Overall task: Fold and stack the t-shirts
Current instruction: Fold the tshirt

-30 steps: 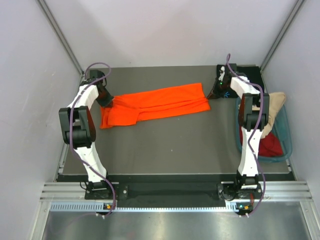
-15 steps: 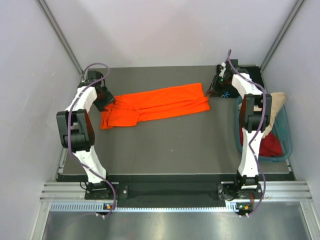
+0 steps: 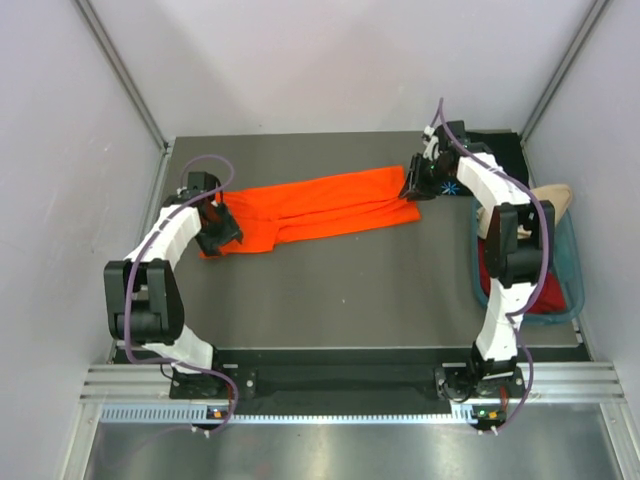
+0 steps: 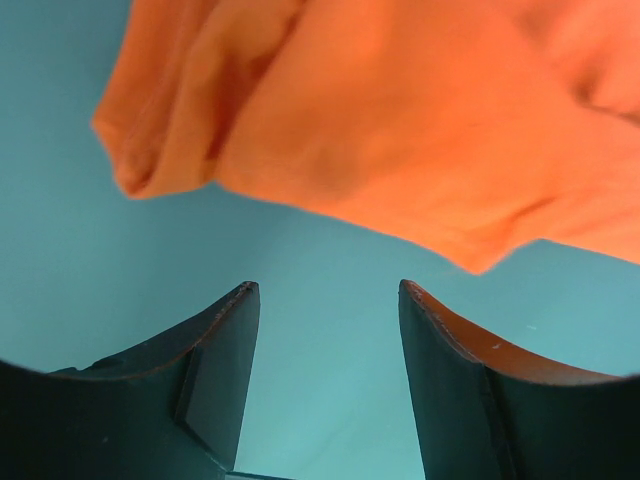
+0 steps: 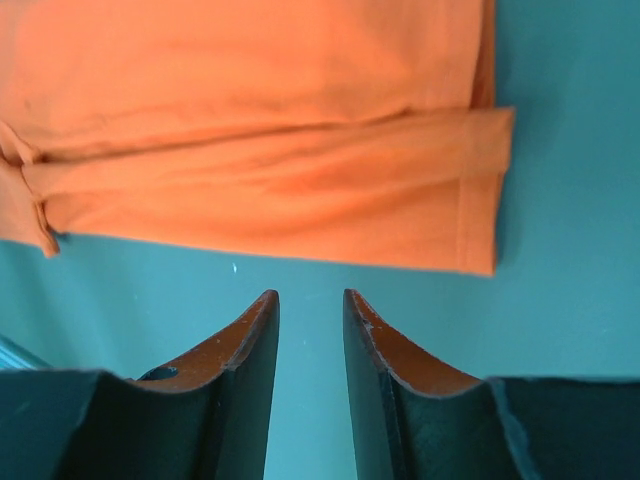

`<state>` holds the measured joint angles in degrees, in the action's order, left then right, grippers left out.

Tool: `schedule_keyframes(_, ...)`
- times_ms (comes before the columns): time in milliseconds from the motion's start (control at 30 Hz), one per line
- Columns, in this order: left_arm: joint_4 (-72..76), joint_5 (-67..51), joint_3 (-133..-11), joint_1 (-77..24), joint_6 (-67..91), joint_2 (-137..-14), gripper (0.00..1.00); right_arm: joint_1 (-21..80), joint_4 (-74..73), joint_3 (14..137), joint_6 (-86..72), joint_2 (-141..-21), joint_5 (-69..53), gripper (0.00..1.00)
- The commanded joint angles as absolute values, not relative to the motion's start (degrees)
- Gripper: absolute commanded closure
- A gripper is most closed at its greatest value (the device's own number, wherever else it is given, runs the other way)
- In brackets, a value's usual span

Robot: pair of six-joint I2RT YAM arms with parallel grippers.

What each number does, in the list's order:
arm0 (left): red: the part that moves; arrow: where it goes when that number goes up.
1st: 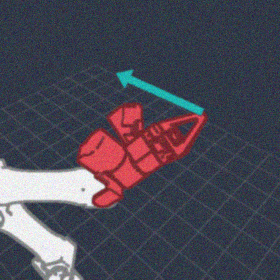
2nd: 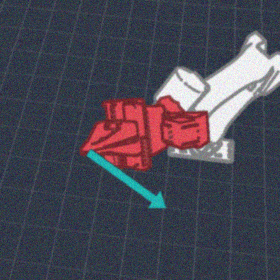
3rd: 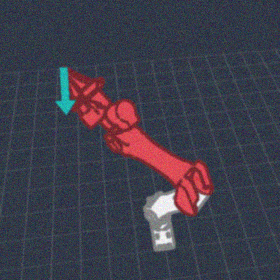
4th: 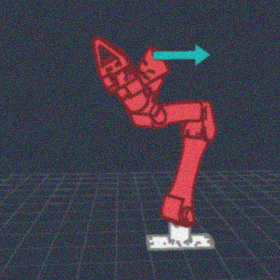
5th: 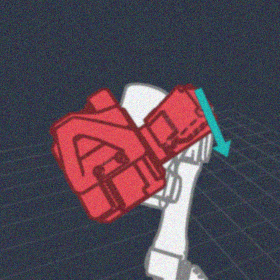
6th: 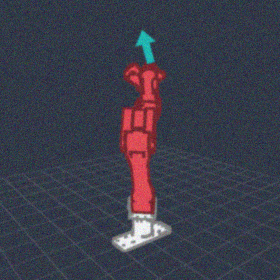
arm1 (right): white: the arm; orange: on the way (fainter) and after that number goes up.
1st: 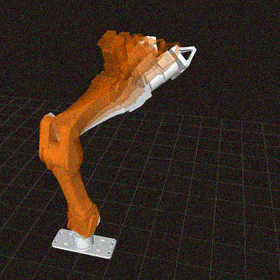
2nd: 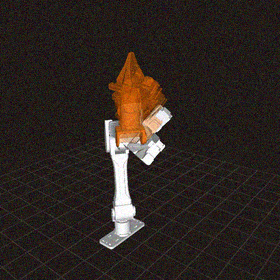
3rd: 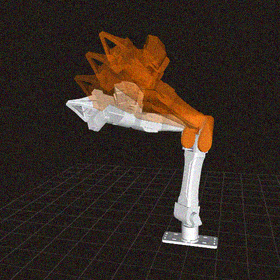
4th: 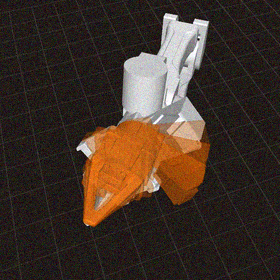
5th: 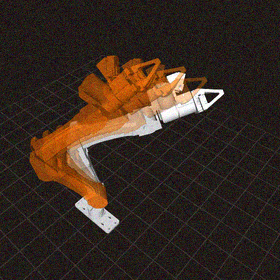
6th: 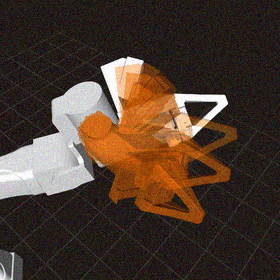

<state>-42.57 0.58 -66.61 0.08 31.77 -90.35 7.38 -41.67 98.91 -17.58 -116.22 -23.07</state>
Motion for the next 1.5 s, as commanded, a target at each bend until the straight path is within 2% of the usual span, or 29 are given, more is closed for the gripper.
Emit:
schedule_keyframes(0, -41.0, 5.0, -65.0, 0.4, 30.9, -89.3, 0.37, 8.3, -39.5, 95.2, -16.3, -112.0, -24.1, 0.68)
schedule_keyframes(167, -40.2, 6.0, -67.8, 1.2, 28.8, -93.6, 0.42, 8.4, -38.6, 91.9, -15.7, -109.8, -24.3, 0.68)
schedule_keyframes(500, -38.6, 6.8, -69.9, 2.5, 28.6, -98.8, 0.44, 8.4, -38.2, 90.4, -15.4, -108.3, -24.7, 0.69)
schedule_keyframes(600, -38.6, 6.9, -71.3, 2.8, 28.2, -100.5, 0.47, 8.4, -38.2, 90.4, -15.4, -108.5, -24.9, 0.69)
schedule_keyframes(700, -38.4, 6.5, -72.2, 2.8, 28.0, -101.5, 0.53, 8.4, -38.2, 90.4, -15.3, -108.7, -25.0, 0.7)
schedule_keyframes(733, -38.3, 6.4, -72.5, 2.7, 27.8, -101.8, 0.6, 8.4, -38.1, 90.4, -15.4, -108.8, -25.0, 0.7)
schedule_keyframes(933, -38.7, 5.5, -73.7, 2.8, 27.3, -102.7, 0.81, 8.4, -38.1, 90.3, -15.4, -109.0, -25.1, 0.71)
schedule_keyframes(967, -38.8, 5.5, -74.0, 2.8, 27.2, -102.6, 0.86, 8.4, -38.1, 90.3, -15.2, -108.9, -25.1, 0.7)
schedule_keyframes(1000, -38.8, 5.1, -74.0, 2.7, 27.2, -101.9, 0.96, 8.5, -38.1, 90.3, -15.3, -109.1, -25.1, 0.7)
schedule_keyframes(1033, -38.8, 5.0, -74.1, 2.7, 27.2, -101.4, 0.97, 8.5, -38.1, 90.3, -15.3, -109.0, -25.0, 0.7)
schedule_keyframes(1267, -37.6, 0.3, -78.3, 2.7, 29.6, -100.7, 1.0, 8.5, -38.4, 91.1, -15.3, -110.0, -25.1, 0.71)
schedule_keyframes(1467, -30.0, -8.2, -83.3, 2.7, 33.4, -105.8, 1.0, 8.4, -39.6, 92.2, -16.0, -110.5, -25.8, 0.71)
